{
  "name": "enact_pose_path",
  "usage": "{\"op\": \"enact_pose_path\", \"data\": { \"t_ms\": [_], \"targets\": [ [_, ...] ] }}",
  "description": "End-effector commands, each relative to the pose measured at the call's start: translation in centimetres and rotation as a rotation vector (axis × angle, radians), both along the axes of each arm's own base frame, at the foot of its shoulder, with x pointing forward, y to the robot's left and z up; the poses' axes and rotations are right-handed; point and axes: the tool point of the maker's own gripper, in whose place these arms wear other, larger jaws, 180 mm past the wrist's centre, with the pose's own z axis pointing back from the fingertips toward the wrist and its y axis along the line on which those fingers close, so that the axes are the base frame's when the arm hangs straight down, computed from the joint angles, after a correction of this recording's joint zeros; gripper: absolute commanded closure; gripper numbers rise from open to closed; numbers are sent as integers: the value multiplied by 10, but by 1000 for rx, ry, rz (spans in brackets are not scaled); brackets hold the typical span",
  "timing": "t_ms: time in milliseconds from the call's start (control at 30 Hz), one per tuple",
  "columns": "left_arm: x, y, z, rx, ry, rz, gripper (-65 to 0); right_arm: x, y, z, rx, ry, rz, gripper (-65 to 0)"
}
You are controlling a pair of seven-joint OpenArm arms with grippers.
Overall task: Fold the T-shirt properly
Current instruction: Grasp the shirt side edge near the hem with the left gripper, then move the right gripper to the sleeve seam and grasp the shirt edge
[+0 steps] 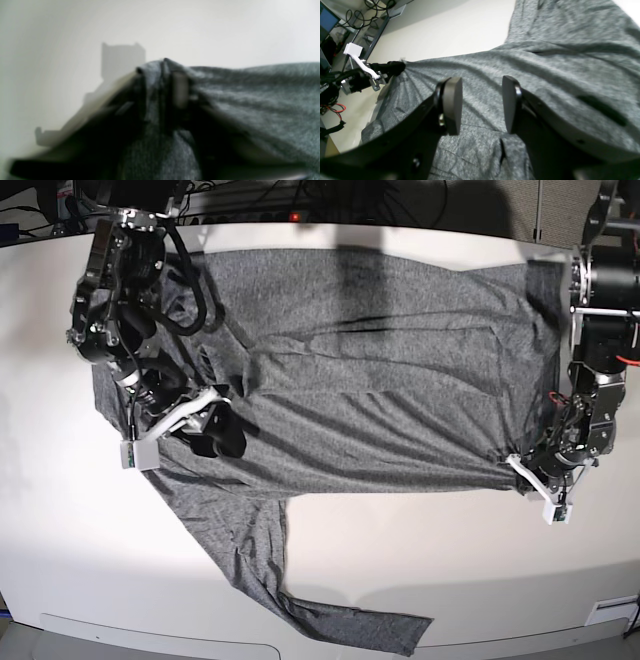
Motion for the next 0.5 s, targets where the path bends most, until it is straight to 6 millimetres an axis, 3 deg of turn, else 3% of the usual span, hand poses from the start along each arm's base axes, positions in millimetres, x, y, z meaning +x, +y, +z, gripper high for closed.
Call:
{"op": "enact_pose_path", "data": {
  "t_ms": [0,300,467],
  "targets": [
    [13,8,17,13,-42,12,-38,6,0,18,14,-63,3,-260],
    [13,8,17,13,-42,12,-17,19,-23,13,-186,-127,-63,-260],
    [13,8,16,12,-42,12,-17,32,-23,30,-181,-187,-76,-260]
  ]
}}
